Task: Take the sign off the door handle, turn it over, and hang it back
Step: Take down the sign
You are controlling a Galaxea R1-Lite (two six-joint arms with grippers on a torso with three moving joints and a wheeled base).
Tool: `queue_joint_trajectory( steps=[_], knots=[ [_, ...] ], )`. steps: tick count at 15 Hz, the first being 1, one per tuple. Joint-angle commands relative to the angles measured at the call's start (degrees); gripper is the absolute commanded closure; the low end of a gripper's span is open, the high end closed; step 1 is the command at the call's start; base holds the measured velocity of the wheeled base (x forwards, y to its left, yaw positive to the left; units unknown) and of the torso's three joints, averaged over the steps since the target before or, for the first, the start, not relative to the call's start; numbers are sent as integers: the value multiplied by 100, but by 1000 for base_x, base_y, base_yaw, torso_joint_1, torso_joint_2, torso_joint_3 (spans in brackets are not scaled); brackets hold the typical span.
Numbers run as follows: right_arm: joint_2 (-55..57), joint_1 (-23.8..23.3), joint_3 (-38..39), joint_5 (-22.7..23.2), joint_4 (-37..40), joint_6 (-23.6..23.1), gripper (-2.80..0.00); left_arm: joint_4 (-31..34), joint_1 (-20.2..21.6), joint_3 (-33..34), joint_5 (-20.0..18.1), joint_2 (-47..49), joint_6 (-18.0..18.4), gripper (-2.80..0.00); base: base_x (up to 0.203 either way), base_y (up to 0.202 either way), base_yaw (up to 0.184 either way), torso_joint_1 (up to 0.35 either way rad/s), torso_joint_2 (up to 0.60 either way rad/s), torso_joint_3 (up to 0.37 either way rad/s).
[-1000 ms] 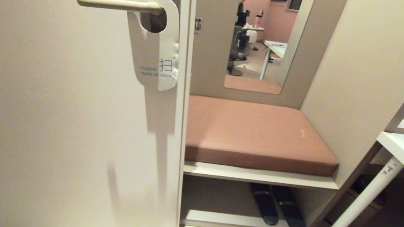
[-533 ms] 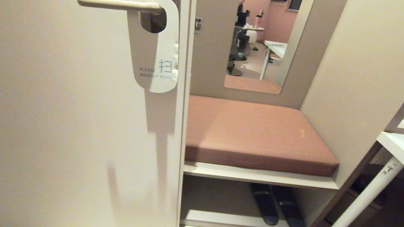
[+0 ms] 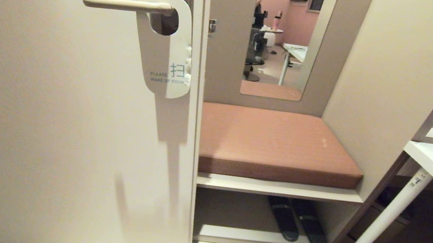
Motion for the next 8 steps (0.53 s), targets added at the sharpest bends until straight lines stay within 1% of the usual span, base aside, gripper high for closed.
queue_joint_trajectory(
  steps=[1,2,4,8],
  knots=[
    [0,0,0,5,-2,-2,0,228,12,-3,236,-203,81,0,0,0,0,0,0,0],
    [0,0,0,-2,-2,-2,0,379,13,-5,254,-203,130,0,0,0,0,0,0,0],
    [0,0,0,-1,-2,-2,0,377,13,-9,251,-203,204,0,0,0,0,0,0,0],
    [0,0,0,-4,-2,-2,0,386,13,-9,253,-203,207,0,0,0,0,0,0,0]
  ],
)
